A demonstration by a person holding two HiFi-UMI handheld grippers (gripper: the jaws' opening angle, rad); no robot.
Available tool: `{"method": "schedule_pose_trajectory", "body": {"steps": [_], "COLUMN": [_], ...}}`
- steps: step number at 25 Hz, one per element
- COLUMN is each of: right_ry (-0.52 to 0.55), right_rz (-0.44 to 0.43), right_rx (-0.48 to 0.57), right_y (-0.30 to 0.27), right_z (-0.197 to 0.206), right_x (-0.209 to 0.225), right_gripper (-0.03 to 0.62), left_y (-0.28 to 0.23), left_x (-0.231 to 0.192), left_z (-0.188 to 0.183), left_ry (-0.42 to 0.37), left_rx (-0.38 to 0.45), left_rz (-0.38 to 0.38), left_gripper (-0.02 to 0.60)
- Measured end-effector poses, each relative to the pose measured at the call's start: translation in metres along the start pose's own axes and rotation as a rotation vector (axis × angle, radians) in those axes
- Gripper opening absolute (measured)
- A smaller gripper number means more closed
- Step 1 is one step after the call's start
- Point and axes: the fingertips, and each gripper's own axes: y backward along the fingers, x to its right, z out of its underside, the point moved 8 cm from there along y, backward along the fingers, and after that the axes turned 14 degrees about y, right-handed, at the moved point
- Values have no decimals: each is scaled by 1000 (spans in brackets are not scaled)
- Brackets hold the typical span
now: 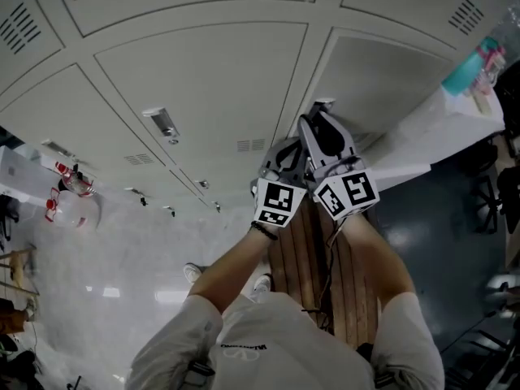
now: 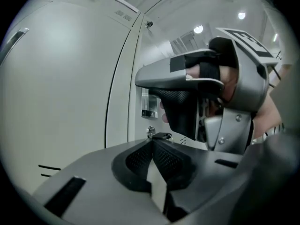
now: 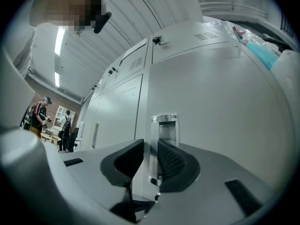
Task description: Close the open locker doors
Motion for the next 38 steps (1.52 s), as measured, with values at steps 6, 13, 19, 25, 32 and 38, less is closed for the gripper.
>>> {"method": "schedule_pose_trajectory", "body": {"steps": [6,13,19,25,32,38], "right_ry": [-18,-24,-41,-114,-156,-175], "right_rz": [16,35,17,67,57,77], "right_rx": [-7,-30,-65,-135,-132,-83], "right_y": [-9,10,58,122,167,166], "right_z": [5,14,11,15,4,-33], "right_x": [7,7,-12,-39,-61,-86], "right_gripper": [73,10,9,9,9,9], "left_y": [-8,-9,-4,77,243,350], "left_x": [-10,-14,-14,-10,-25,-46], "left_z": [0,1,0,-8,-29,-61], "left_ry": [12,26,35,46,69,40], "left_rx": [-1,5,17,30,17,84], "left_rz": [-28,-3,14,30,-220,-371], "left_gripper": [5,3,3,5,5,5]}}
